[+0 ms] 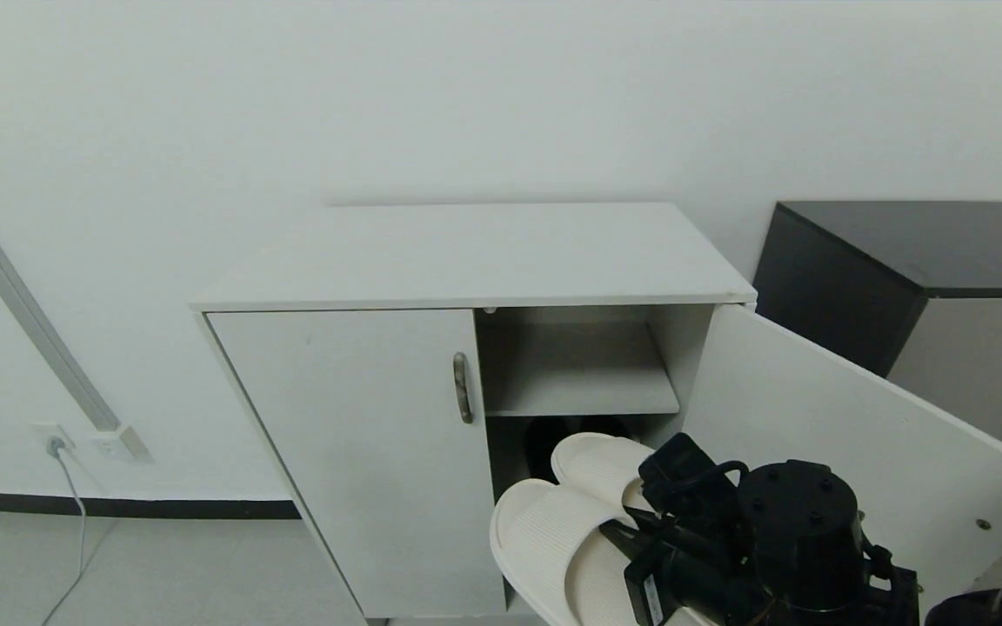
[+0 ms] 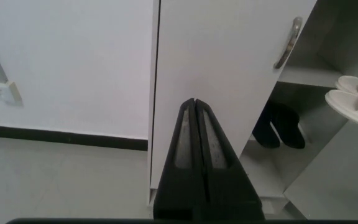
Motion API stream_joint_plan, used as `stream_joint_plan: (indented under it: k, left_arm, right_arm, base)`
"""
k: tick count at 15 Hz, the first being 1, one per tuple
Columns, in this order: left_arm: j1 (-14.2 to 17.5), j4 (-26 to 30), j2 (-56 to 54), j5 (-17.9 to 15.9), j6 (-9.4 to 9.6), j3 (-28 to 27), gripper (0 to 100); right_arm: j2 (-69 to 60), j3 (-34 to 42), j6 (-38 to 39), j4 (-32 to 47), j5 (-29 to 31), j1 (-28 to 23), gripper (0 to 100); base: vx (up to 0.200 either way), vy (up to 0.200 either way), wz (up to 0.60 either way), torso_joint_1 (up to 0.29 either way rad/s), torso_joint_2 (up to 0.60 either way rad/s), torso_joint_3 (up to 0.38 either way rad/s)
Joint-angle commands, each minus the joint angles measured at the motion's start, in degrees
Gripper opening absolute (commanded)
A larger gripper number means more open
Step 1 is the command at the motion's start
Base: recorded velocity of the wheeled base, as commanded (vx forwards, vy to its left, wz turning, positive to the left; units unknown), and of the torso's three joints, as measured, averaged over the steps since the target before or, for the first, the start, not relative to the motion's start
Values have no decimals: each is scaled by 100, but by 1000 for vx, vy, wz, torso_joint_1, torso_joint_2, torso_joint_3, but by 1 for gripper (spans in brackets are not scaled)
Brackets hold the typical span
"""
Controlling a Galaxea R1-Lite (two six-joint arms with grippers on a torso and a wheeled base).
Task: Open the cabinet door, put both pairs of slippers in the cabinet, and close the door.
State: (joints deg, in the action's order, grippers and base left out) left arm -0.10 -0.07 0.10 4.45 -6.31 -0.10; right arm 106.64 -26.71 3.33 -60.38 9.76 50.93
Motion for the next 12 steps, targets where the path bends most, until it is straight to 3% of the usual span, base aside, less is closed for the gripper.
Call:
stream_joint_plan:
  k: [1,12]
  left_arm:
    - [1,-1,8,3,-1,-8,0]
    - [1,-1,8,3,-1,1,0]
  right_arm:
    - [32,-1,1,0,-1,4,0]
    - [120,25,1,-9,-1,13,0]
  base:
    - [0,0,0,-159,476,315]
    - [0,0,0,-120,466,347]
